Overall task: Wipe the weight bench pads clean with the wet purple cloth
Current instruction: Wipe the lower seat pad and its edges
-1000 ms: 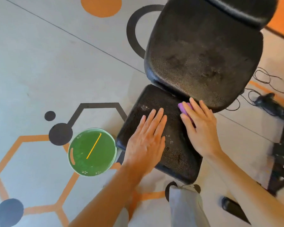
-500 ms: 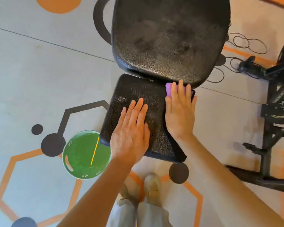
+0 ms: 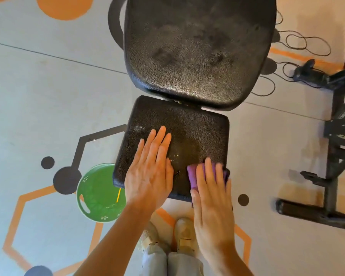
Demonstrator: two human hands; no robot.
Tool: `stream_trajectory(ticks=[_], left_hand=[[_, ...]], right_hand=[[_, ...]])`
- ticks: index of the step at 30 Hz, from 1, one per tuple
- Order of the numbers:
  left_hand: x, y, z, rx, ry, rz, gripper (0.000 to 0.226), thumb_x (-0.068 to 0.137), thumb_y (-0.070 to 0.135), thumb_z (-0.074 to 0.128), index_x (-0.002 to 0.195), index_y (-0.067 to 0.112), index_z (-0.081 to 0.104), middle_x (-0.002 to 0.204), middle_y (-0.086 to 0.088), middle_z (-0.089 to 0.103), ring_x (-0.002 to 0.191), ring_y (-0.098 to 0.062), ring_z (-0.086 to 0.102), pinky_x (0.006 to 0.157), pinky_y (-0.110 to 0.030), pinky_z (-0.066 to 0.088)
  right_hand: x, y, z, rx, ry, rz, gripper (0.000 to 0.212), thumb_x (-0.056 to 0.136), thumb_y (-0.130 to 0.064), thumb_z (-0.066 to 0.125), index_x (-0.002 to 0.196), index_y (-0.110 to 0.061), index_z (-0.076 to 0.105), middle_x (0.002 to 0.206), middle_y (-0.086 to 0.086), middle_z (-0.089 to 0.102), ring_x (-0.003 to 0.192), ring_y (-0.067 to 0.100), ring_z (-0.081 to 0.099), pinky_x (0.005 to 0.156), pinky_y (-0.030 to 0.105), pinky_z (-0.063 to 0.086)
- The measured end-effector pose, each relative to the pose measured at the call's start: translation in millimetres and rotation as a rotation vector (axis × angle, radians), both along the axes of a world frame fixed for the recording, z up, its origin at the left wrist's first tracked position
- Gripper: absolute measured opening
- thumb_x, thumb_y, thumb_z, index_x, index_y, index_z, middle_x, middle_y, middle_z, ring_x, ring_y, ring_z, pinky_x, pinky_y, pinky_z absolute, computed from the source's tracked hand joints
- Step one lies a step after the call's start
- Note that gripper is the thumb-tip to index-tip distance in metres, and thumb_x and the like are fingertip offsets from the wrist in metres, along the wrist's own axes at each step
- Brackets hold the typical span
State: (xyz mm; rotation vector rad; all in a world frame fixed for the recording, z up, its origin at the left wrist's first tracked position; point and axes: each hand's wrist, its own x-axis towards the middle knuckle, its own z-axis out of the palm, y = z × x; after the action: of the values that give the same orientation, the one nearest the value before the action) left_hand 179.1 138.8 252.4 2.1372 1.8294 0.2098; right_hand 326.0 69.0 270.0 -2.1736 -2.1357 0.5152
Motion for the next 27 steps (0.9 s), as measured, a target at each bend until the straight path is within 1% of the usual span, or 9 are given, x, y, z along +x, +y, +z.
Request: stream_trajectory(ticks=[2,5,7,11,13,17,19,23,27], left_hand=[[1,0,1,0.008,-0.002,-0.001,0.054,0.098,0.02,0.029,0.15,0.01,0.036,0.161,-0.004,0.029,0.151,-0.022,0.025,0.123,-0.042,0.021],[1,0,0,0.008,0.008,0.003,0.054,0.098,0.021,0.027,0.15,0.011,0.036,0.161,-0.004,0.03,0.151,-0.022,0.025,0.123,-0.042,0.021],[1,0,0,0.012,0.01,-0.001,0.054,0.098,0.021,0.027,0.15,0.011,0.037,0.161,-0.004,0.03,0.151,-0.023,0.025,0.124,-0.042,0.02],[1,-1,2,0.03,-0.005,0.01,0.054,0.096,0.018,0.031,0.149,0.009,0.039,0.16,-0.005,0.033,0.15,-0.023,0.027,0.124,-0.041,0.02],[2,-1,2,0.02,-0.011,0.005,0.054,0.096,0.018,0.031,0.149,0.009,0.039,0.16,-0.005,0.032,0.15,-0.023,0.027,0.124,-0.041,0.02],[1,-2,1,0.03,-0.002,0.015,0.053,0.097,0.019,0.03,0.148,0.01,0.039,0.16,-0.005,0.032,0.15,-0.022,0.026,0.125,-0.04,0.017],[1,-1,1,0.033,-0.023,0.018,0.052,0.097,0.019,0.031,0.148,0.01,0.039,0.16,-0.004,0.032,0.15,-0.022,0.026,0.125,-0.039,0.016],[-8,-2,7,0.034,-0.129,-0.017,0.051,0.099,0.017,0.034,0.15,0.01,0.035,0.162,-0.005,0.027,0.151,-0.022,0.025,0.125,-0.037,0.013],[-49,-13,9,0.059,-0.031,0.001,0.052,0.103,0.025,0.029,0.153,0.011,0.029,0.164,-0.006,0.02,0.153,-0.025,0.014,0.125,-0.04,0.007]], right_hand=[[13,24,-8,-0.022,0.058,0.045,0.052,0.104,-0.033,0.014,0.154,-0.019,0.017,0.163,0.003,0.012,0.151,0.022,0.001,0.121,0.044,0.006],[22,126,-21,-0.012,0.064,-0.103,0.056,0.102,-0.035,0.011,0.154,-0.016,0.019,0.163,0.005,0.009,0.151,0.026,0.001,0.122,0.051,0.01],[17,114,-23,0.009,0.05,-0.125,0.055,0.103,-0.033,0.013,0.155,-0.016,0.017,0.164,0.005,0.007,0.151,0.025,-0.001,0.123,0.05,0.008],[13,10,1,0.008,-0.01,0.09,0.051,0.103,-0.027,0.026,0.152,-0.014,0.024,0.162,0.007,0.018,0.151,0.028,0.01,0.121,0.045,0.012],[17,37,-9,0.035,0.008,0.124,0.05,0.103,-0.028,0.027,0.151,-0.013,0.029,0.161,0.007,0.022,0.15,0.028,0.014,0.12,0.046,0.016],[9,114,-23,0.082,-0.031,-0.034,0.051,0.105,-0.032,0.019,0.153,-0.018,0.023,0.162,0.004,0.017,0.151,0.023,0.008,0.122,0.048,0.013],[1,90,-19,0.082,-0.016,-0.071,0.051,0.105,-0.03,0.021,0.154,-0.018,0.019,0.163,0.003,0.014,0.151,0.022,0.005,0.123,0.046,0.011],[-10,13,-2,-0.004,-0.044,0.099,0.052,0.104,-0.03,0.023,0.154,-0.021,0.016,0.163,0.002,0.013,0.152,0.021,0.003,0.123,0.045,0.011],[-9,108,-18,0.033,-0.054,-0.086,0.053,0.104,-0.038,0.015,0.154,-0.022,0.019,0.163,0.002,0.013,0.151,0.023,0.005,0.122,0.047,0.008]])
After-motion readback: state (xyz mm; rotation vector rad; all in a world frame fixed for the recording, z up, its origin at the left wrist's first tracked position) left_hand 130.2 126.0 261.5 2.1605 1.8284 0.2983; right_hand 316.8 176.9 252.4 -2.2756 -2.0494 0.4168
